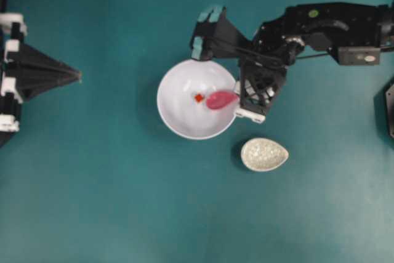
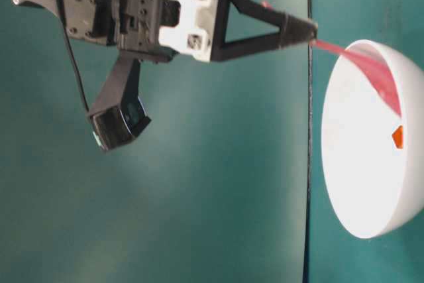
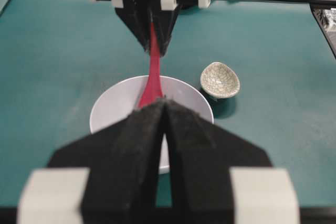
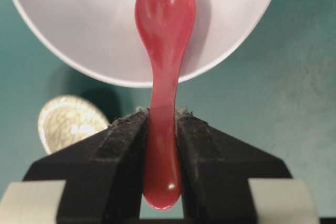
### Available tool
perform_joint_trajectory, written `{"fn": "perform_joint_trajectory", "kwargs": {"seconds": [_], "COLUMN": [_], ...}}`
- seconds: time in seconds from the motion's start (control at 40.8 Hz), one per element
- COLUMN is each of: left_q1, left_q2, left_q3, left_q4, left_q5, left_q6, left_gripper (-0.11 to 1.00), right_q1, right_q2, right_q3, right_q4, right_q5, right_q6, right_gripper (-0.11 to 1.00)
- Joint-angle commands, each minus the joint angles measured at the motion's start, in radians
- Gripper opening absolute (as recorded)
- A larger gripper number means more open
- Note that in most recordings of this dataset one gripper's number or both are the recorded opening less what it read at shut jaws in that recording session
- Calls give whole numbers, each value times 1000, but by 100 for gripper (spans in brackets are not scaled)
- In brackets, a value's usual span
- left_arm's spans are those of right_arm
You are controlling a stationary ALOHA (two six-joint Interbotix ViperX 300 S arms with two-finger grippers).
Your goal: Grip the spoon and scoop the red block from the bowl with right arm.
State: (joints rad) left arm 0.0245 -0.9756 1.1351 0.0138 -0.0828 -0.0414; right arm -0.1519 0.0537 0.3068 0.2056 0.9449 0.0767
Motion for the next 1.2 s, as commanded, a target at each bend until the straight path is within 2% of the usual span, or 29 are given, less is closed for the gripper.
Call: {"fn": "perform_joint_trajectory", "kwargs": {"seconds": [0.0,0.294,0.808,1.176], "left_q1": [0,0,2,2], "left_q2": [3,3,5,5], "left_q3": [-31,-29,-31,-31], "left_q4": [3,3,3,3], "left_q5": [-5,-5,-5,-5], "left_q6": [-2,-2,-2,-2], "left_gripper": [0,0,0,0], "right_q1": [2,8,81,83], "right_q2": [2,49,58,60], "right_q3": [-41,-78,-84,-84], "right_q4": [-17,-32,-31,-32], "right_q5": [-26,-83,-63,-175], "right_q6": [2,-5,-5,5], "right_gripper": [22,22,22,22]}}
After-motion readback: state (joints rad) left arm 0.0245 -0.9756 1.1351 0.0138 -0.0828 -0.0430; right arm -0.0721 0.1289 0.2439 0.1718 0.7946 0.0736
